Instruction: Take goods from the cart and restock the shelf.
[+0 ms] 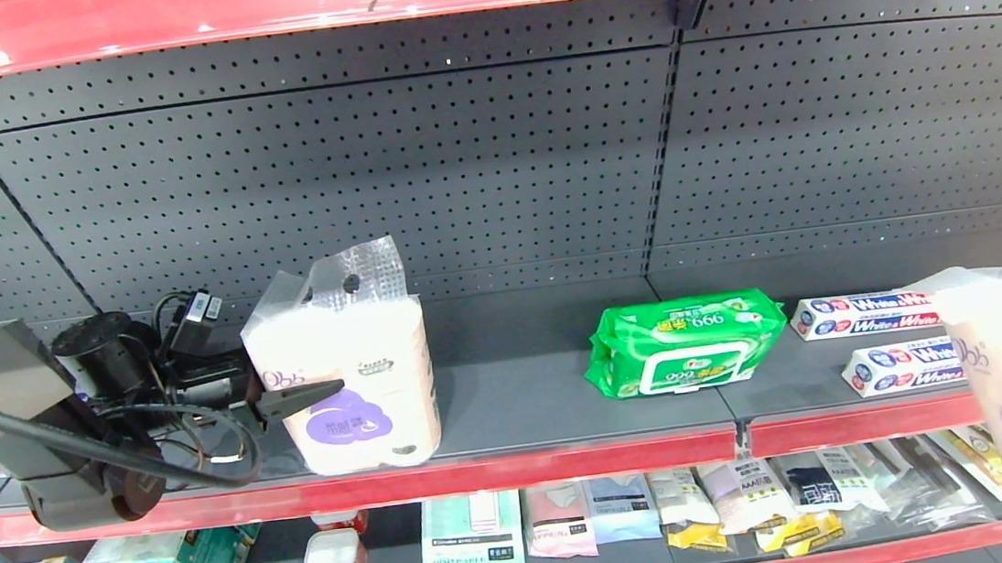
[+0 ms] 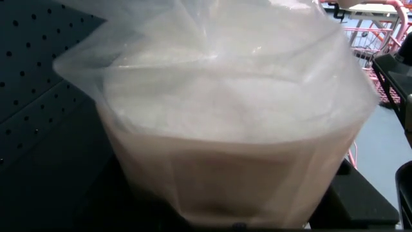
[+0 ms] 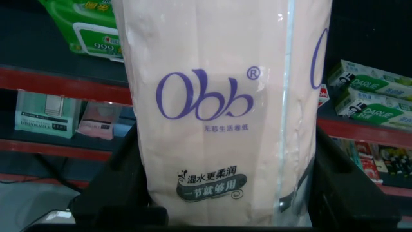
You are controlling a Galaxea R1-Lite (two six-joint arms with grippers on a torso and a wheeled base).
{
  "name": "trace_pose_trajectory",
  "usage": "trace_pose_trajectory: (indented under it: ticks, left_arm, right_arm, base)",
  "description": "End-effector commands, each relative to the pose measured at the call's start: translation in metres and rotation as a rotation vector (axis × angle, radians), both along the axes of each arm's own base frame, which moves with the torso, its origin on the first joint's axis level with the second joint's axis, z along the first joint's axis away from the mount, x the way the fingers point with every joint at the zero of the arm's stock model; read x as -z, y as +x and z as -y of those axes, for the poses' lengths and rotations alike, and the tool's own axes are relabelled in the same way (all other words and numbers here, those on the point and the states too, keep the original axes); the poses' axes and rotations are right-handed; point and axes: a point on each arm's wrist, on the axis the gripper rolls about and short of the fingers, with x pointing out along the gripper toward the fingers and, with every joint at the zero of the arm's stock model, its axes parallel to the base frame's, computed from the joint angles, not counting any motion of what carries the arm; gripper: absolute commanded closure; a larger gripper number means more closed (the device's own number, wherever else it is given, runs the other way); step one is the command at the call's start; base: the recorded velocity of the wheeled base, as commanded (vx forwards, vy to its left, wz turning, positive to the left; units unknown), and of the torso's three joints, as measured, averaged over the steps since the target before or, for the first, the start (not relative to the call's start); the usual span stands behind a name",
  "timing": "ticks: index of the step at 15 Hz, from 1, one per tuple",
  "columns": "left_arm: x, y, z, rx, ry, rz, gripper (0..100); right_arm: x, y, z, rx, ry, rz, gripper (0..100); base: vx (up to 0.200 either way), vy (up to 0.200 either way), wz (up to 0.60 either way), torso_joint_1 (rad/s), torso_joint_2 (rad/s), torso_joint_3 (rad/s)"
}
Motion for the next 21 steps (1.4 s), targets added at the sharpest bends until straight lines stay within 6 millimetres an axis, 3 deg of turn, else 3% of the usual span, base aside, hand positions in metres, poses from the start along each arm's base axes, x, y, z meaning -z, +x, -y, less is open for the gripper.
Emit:
trace_pose_trajectory:
  ticks: [1, 21]
  left_arm:
    - [-0.0002, -0.0003, -0.0007, -0.002, 0.0, -0.001, 100]
    - [0.0003, -0.0067, 0.0027, -0.005, -0.006, -0.031, 100]
  right_arm:
    - [0.0002, 0.0001, 0.0, 0.0, 0.0, -0.001, 100]
    - [-0.0001, -0.0027, 0.0002, 0.007, -0.002, 0.011, 100]
  base:
    - [0.0, 0.0, 0.0, 0.0, 0.0, 0.0]
    - [0.0, 0.0, 0.0, 0.0, 0.0, 0.0]
